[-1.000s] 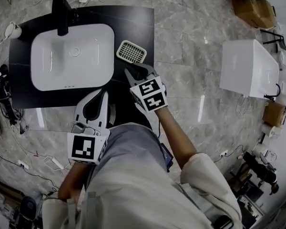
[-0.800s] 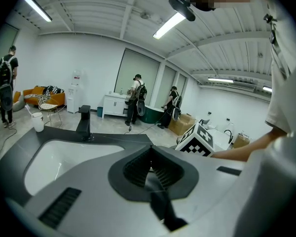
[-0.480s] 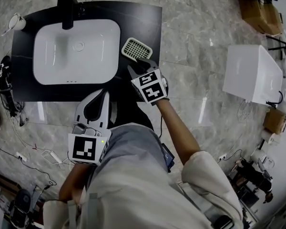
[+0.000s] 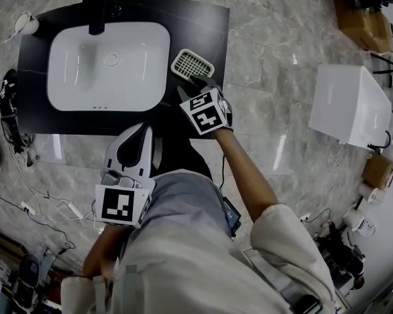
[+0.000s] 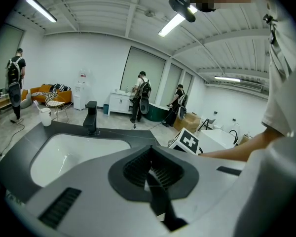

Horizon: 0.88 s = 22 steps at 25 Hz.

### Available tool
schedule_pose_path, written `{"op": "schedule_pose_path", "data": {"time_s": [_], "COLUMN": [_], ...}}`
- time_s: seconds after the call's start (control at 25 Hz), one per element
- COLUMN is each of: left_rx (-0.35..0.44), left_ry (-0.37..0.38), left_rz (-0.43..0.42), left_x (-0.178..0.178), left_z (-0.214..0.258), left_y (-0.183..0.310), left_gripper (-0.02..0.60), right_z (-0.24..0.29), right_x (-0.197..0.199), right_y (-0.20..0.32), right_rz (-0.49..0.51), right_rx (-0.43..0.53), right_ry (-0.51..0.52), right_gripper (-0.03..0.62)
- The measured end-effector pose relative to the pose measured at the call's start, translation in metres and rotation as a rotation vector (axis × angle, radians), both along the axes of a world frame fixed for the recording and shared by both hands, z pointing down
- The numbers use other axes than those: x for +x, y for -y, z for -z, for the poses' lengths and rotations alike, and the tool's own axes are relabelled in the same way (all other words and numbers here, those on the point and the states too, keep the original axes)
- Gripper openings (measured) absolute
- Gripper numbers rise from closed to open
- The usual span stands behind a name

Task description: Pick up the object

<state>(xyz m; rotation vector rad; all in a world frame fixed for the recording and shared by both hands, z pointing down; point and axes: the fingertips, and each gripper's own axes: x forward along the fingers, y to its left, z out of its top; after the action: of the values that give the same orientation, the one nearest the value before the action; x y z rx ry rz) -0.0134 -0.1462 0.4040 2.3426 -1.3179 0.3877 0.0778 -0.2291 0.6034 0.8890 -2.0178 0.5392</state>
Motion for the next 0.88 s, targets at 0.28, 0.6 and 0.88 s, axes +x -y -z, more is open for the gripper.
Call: {"op": "schedule_pose_path", "data": {"time_s": [0.28,0.6,0.88], "left_rx": [-0.012,-0.018,-0.013], "left_ry": [0.008,0.008,0.002], "left_rz": [0.023,0.033,0.027], "left_x": [-0.006,-0.012,-0.013], "left_z": [-0.002,-0.007,-0.006], "left_y": [-0.002,-0.003,0.001], "left_gripper": [0.002,0.002,0.002], "right_z": [-0.008,-0.02,-0.021], "right_x": [-0.002,-0.003,-0.008], "right_y": [0.008,0.011,0.008], "right_rz": [0.03,0.032,0.06], "right_rx": [0.005,0.007,0.017], "right_ry": [-0.035,-0.083,-0.118], "right_gripper": [0.147,0.146,0.091]}}
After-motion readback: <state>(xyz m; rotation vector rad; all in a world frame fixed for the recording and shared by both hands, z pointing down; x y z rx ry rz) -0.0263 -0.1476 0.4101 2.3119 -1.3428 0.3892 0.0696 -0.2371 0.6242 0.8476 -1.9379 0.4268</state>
